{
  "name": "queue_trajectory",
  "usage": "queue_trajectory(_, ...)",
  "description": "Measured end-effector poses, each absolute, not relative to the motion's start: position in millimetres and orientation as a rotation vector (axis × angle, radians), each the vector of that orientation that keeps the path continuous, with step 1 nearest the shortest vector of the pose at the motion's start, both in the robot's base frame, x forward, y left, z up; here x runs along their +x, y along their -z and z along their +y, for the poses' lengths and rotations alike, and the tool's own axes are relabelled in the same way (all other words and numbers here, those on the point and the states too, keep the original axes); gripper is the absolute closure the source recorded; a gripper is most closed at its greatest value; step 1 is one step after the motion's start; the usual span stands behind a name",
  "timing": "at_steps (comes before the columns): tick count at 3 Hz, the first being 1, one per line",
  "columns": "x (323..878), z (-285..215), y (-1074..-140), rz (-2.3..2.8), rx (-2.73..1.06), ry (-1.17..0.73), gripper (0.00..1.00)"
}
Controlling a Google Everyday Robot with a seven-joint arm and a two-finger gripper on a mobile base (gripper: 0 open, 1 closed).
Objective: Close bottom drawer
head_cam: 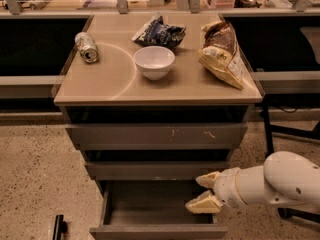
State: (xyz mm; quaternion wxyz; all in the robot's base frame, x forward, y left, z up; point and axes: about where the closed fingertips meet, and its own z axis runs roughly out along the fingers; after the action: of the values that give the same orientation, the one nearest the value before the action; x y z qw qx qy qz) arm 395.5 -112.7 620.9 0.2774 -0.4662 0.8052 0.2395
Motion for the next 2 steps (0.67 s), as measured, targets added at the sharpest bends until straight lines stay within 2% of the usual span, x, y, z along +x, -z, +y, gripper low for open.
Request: queue_trajectory(2, 395.5, -112.7, -620.8, 2.162, -1.252, -0.643, 0.88)
